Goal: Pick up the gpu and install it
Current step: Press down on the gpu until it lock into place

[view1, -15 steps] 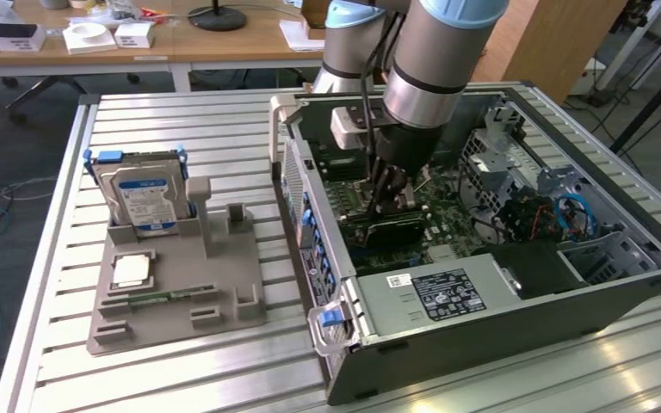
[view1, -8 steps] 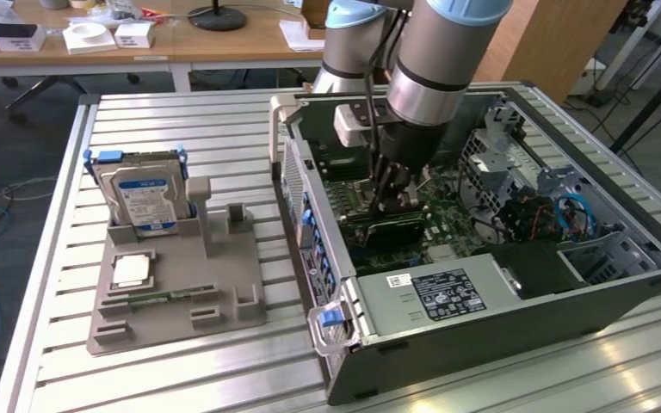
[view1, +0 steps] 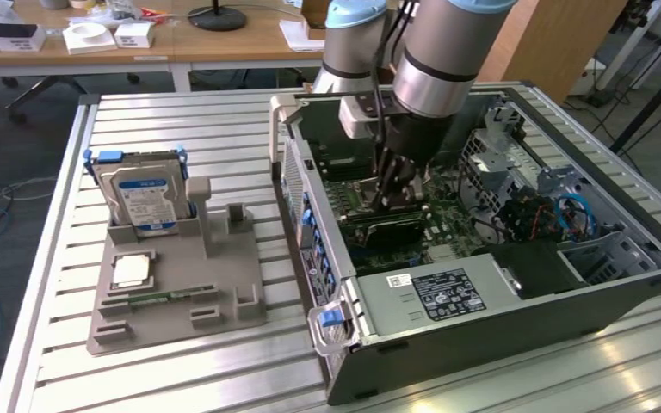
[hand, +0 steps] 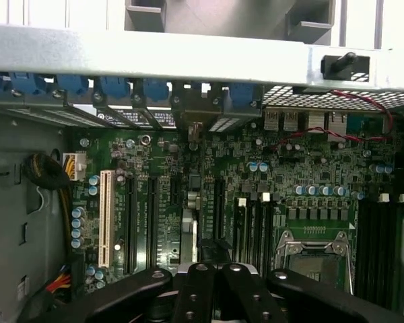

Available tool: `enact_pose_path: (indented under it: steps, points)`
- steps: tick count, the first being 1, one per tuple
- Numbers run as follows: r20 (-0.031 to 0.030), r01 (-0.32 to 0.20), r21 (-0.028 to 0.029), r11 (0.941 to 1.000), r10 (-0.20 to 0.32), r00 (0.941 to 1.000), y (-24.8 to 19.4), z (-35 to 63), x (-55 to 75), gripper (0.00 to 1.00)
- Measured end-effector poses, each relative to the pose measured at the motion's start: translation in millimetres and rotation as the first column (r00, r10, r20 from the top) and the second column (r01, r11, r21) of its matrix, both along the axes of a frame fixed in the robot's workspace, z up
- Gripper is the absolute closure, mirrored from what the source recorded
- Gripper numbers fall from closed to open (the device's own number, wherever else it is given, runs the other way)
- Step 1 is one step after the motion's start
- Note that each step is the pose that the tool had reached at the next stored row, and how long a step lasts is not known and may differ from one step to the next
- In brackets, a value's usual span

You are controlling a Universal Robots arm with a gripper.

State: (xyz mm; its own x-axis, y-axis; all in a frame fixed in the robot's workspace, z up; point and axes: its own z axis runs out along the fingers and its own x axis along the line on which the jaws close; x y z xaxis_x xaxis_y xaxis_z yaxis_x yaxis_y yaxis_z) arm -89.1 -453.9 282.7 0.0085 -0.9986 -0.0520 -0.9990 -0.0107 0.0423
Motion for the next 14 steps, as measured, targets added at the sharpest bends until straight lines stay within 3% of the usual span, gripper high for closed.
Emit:
enact_pose_path:
  steps: [2, 5, 14]
  points:
    - [-0.0101, 0.000, -0.0004, 1.0000, 0.000, 0.9999, 0.0, 1.9, 2.1, 0.90]
    - [-0.0232, 0.000, -0.0059, 1.0000, 0.000, 0.9997, 0.0, 5.4, 3.6, 0.90]
    - [-0.0240, 0.000, -0.0097, 1.0000, 0.000, 0.9997, 0.0, 6.4, 4.0, 0.90]
